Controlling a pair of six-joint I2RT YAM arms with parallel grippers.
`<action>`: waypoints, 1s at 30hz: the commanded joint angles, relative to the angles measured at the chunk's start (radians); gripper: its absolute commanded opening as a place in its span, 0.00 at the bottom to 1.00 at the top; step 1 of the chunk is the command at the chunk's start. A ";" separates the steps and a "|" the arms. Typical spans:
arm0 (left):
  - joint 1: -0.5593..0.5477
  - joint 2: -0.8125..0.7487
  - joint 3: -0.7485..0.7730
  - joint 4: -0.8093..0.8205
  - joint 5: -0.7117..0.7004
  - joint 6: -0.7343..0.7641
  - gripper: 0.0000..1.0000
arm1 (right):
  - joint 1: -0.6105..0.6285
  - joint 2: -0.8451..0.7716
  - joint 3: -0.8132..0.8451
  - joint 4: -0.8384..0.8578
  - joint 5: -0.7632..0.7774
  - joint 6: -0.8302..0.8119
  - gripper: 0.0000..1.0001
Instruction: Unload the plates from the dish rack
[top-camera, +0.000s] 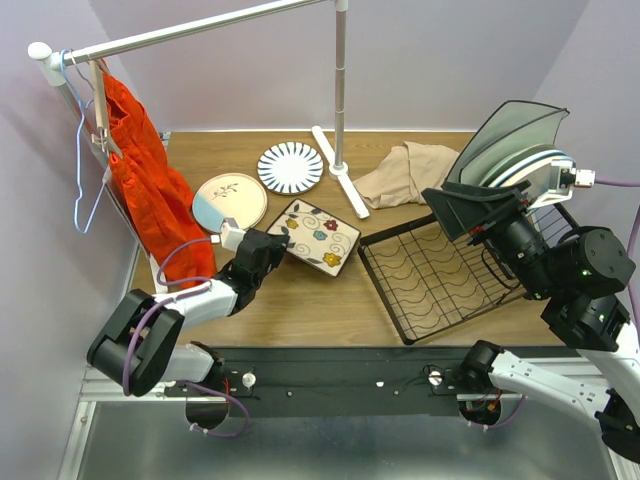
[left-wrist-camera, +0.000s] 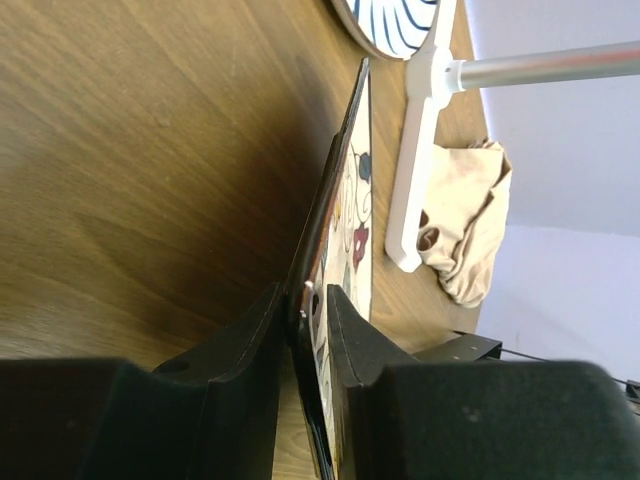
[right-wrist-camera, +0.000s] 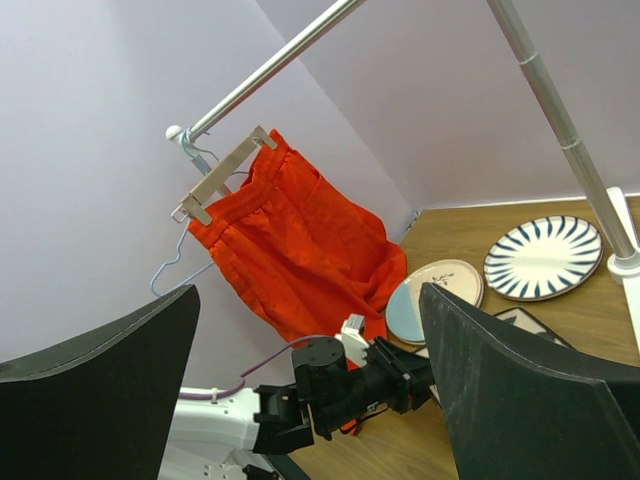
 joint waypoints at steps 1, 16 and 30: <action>0.005 0.011 0.000 0.101 0.014 -0.030 0.35 | 0.001 -0.010 0.021 0.006 0.018 -0.012 0.99; 0.005 -0.005 0.001 0.005 -0.044 -0.027 0.49 | 0.001 -0.005 0.010 0.006 0.021 -0.010 0.99; 0.005 0.018 -0.016 -0.026 -0.066 -0.041 0.51 | 0.002 -0.007 0.010 0.006 0.015 -0.007 0.99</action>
